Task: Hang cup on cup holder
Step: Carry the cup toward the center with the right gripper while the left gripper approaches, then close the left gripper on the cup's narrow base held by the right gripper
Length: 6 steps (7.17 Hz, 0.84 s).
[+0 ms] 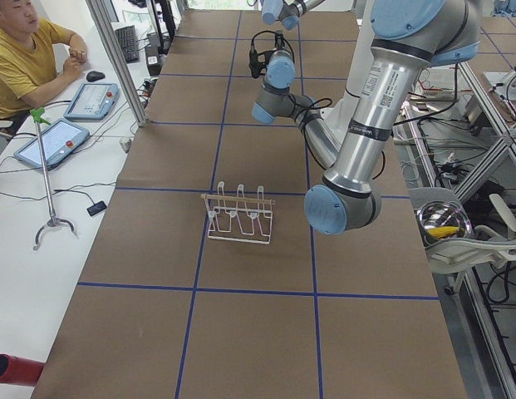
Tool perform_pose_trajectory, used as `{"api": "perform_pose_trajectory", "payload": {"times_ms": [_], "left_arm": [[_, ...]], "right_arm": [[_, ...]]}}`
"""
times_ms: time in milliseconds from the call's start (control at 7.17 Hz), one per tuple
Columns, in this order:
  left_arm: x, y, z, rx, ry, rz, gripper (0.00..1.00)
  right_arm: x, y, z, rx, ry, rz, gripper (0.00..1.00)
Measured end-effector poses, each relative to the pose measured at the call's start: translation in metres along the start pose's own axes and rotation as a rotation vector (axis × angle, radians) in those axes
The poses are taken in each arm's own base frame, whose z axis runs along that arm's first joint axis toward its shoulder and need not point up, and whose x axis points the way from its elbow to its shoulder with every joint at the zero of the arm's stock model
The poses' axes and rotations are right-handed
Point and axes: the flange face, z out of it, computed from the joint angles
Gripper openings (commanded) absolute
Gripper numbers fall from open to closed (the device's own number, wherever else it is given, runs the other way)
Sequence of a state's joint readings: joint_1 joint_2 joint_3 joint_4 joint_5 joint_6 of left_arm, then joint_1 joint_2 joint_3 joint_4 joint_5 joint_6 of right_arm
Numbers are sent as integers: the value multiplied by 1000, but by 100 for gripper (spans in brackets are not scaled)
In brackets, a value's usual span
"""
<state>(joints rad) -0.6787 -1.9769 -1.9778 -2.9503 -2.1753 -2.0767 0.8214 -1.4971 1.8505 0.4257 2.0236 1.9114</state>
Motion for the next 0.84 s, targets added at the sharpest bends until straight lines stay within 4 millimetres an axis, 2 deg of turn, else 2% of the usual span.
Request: {"api": "perform_pose_trajectory", "payload": {"times_ms": [279, 418, 558, 836], "left_arm": [[-1, 18, 30, -19, 52, -50, 98], [-3, 24, 40, -22, 66, -64, 98], [-4, 26, 46, -23, 71, -71, 98], [-8, 24, 51, -17, 67, -79, 98]], "right_arm": [[14, 26, 48, 6, -79, -1, 0], [26, 46, 71, 19, -102, -13, 0], [35, 67, 88, 30, -113, -23, 0], [43, 95, 111, 37, -134, -31, 0]]}}
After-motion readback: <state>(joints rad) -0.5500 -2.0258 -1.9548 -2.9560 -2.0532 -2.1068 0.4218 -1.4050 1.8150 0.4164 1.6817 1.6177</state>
